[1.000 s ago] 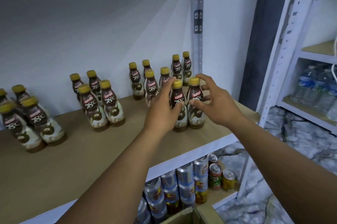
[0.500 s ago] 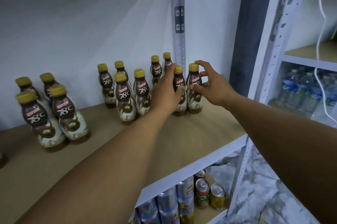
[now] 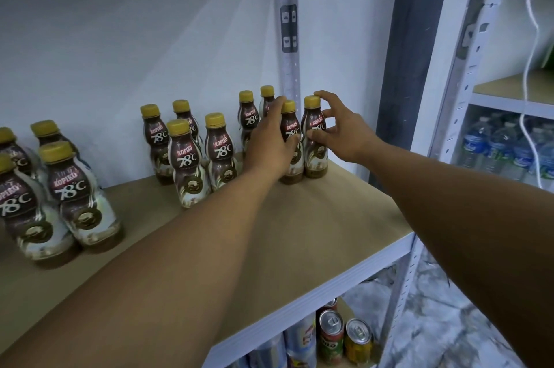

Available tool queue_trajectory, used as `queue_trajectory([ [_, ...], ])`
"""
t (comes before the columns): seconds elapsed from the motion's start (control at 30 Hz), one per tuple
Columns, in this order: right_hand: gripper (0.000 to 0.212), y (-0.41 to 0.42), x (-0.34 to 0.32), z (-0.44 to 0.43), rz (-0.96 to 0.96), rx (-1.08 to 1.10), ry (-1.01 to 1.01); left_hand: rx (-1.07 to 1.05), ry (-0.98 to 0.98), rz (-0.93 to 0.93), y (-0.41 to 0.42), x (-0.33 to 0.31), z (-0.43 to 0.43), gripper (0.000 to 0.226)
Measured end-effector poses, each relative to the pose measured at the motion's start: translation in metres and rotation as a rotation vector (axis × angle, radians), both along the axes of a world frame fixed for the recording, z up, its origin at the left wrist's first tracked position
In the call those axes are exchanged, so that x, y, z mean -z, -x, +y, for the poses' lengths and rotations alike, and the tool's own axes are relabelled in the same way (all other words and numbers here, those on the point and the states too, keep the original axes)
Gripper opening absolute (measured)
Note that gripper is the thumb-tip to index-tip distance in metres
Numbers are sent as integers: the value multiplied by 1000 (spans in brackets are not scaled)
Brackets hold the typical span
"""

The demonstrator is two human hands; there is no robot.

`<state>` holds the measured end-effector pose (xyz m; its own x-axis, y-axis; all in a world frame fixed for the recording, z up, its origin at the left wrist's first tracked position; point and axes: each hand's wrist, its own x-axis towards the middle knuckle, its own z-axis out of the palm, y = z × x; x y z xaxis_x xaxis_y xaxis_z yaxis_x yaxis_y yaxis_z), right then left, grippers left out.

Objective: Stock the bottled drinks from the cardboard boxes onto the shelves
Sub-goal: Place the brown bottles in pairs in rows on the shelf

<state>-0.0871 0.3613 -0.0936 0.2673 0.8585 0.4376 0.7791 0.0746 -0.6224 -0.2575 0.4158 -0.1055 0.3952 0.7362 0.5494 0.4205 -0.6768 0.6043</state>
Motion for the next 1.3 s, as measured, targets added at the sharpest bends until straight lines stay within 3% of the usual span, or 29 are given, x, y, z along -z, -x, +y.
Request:
queue_trajectory([
  [0.9,76,-8,2,13,-23,11,12,2,-31,0,-4,1,7,77],
  [1.17,100,-6,5,1,25,-4,41,26,31,-40,4,10,1,102],
  [1.3,102,2,17,-19,132,13,56,-23,130,-61,19,28,-16,101],
])
